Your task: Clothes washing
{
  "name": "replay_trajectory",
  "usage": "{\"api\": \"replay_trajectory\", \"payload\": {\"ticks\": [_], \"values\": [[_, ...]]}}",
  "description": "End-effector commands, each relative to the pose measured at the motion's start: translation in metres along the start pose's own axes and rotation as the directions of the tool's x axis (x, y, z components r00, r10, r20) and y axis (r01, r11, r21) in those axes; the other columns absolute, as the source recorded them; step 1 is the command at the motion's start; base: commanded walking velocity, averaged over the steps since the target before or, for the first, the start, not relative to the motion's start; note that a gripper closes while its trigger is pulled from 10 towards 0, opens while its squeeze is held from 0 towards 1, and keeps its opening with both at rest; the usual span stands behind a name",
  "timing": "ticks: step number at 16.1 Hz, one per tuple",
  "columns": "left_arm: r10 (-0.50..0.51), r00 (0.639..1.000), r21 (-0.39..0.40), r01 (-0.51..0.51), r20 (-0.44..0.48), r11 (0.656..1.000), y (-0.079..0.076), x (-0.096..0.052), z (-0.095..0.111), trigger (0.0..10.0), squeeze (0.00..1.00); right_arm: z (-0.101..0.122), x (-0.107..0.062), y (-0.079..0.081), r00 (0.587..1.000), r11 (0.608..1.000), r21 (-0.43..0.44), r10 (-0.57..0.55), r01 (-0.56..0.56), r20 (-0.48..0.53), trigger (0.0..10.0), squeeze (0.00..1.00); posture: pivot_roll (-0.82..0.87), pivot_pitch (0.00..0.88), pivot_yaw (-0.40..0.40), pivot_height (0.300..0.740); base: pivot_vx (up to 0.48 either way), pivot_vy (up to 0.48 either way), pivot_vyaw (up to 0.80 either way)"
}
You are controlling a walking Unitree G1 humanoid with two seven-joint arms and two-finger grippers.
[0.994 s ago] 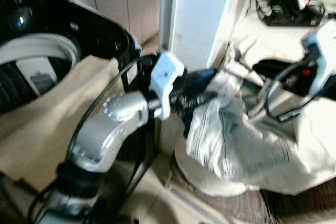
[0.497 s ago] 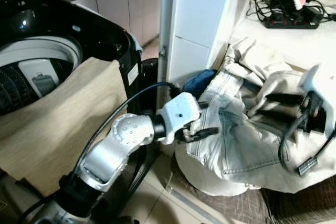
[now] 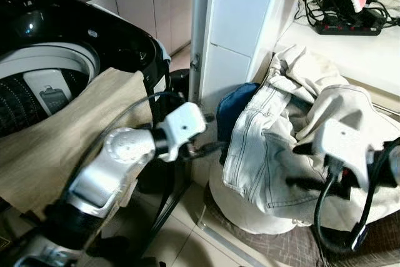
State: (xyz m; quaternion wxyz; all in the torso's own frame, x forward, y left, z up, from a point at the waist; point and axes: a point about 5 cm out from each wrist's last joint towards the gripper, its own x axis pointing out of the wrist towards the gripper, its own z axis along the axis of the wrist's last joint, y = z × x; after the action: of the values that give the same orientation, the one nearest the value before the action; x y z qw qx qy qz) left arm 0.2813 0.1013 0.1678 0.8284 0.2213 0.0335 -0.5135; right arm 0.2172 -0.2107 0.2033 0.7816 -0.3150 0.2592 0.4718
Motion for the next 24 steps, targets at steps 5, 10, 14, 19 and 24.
{"api": "replay_trajectory", "payload": {"ticks": [5, 10, 14, 19, 24], "values": [[-0.064, 0.998, -0.044, 0.062, -0.026, 0.997, -0.003, -0.005, -0.004, 10.0, 0.0, -0.025, 0.009, 0.005, 0.977, 0.995, -0.089, 0.023, -0.043, -0.214, 10.0, 0.0, -0.09, 0.022, -0.044, 0.74, 0.0, 0.0, 0.0], [-0.147, 0.989, -0.075, 0.147, 0.007, 0.986, -0.013, -0.005, 0.0, 10.0, 0.0, -0.051, 0.021, 0.004, 0.937, 0.986, -0.155, -0.001, -0.056, -0.35, 7.3, 0.0, -0.08, 0.022, -0.042, 0.74, 0.0, 0.0, 0.0], [-0.133, 0.991, -0.078, 0.133, 0.003, 0.988, -0.011, -0.005, 0.001, 10.0, 0.0, -0.058, 0.024, -0.002, 0.924, 0.983, -0.182, -0.039, -0.033, -0.38, 0.0, 0.0, -0.08, 0.022, -0.044, 0.74, 0.0, 0.0, 0.0], [-0.127, 0.992, -0.072, 0.127, 0.001, 0.989, -0.01, -0.005, 0.002, 10.0, 0.0, -0.058, 0.025, -0.006, 0.929, 0.985, -0.17, -0.042, -0.023, -0.369, 0.0, 0.0, -0.08, 0.024, -0.043, 0.74, 0.0, 0.0, 0.0], [-0.12, 0.993, -0.064, 0.12, -0.001, 0.991, -0.009, -0.005, 0.002, 10.0, 0.0, -0.055, 0.026, -0.009, 0.94, 0.987, -0.16, -0.043, -0.013, -0.338, 0.0, 0.0, -0.08, 0.021, -0.043, 0.74, 0.0, 0.0, 0.0]]}}
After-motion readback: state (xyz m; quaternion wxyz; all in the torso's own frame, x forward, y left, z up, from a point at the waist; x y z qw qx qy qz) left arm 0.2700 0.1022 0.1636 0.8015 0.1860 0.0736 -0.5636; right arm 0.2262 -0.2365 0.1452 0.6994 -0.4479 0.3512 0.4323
